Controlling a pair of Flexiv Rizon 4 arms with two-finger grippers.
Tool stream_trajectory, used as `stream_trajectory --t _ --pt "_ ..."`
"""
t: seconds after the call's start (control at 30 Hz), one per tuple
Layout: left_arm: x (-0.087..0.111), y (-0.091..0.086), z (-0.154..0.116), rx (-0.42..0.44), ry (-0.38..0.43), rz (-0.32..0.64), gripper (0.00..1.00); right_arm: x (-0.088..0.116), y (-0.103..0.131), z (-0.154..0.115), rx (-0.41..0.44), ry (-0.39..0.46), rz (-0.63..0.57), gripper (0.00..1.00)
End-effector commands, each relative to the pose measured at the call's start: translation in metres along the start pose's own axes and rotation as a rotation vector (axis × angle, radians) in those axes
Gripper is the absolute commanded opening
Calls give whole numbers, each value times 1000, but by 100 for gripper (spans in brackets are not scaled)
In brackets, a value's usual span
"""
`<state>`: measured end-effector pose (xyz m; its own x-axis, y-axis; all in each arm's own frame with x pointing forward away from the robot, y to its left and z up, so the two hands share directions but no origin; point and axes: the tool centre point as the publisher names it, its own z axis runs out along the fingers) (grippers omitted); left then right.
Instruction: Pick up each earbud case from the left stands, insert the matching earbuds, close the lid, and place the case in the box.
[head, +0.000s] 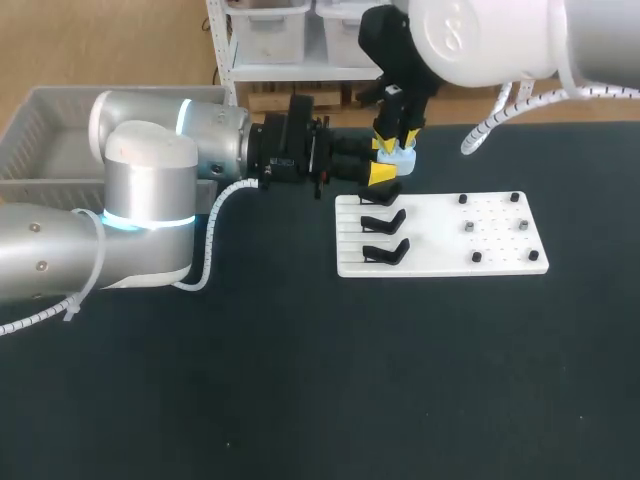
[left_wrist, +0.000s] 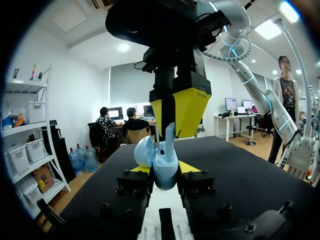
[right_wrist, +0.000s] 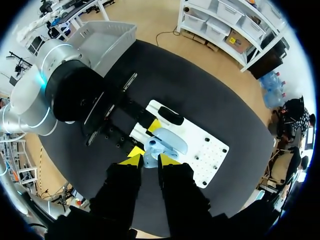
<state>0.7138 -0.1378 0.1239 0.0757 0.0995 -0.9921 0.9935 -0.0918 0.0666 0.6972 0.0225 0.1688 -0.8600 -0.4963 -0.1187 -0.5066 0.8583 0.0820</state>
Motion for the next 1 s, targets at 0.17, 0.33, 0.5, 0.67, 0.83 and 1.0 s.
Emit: stream_trajectory --t 0.17,0.33,0.5,0.67,0.83,1.0 --pt "1 -1 0 -4 -3 3 0 -2 -2 -3 8 -10 6 0" --pt "1 -1 0 -4 -3 3 0 -2 -3 1 8 -5 5 0" --pt "1 -1 0 -4 -3 3 0 -3 -3 2 11 -6 4 0" --pt "1 -1 0 -4 -3 3 0 -4 -3 4 10 -8 6 0" --pt "1 -1 0 -4 -3 3 0 -6 -5 9 11 -2 7 0" --pt "1 -1 0 -4 -3 3 0 -7 -6 12 12 2 8 0"
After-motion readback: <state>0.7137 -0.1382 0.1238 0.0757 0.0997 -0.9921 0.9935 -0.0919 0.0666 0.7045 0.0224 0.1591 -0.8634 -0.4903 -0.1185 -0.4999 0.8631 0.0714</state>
